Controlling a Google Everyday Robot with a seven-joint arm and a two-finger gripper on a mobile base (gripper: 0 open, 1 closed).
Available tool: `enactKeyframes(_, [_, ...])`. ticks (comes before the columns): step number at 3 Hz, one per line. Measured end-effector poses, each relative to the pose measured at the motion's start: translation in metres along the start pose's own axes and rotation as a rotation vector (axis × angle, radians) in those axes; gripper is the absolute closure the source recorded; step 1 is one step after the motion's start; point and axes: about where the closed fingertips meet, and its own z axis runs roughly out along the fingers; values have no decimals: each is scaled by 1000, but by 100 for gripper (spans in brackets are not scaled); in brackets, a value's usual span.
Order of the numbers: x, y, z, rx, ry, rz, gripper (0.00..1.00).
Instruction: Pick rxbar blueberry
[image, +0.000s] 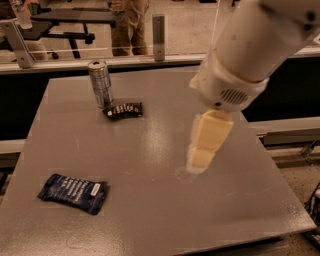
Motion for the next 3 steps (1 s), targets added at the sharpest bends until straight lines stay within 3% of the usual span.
enactKeyframes(2, [-72, 30, 67, -62, -46, -58, 0])
enactKeyframes(3, [-106, 31, 106, -108, -96, -69, 0])
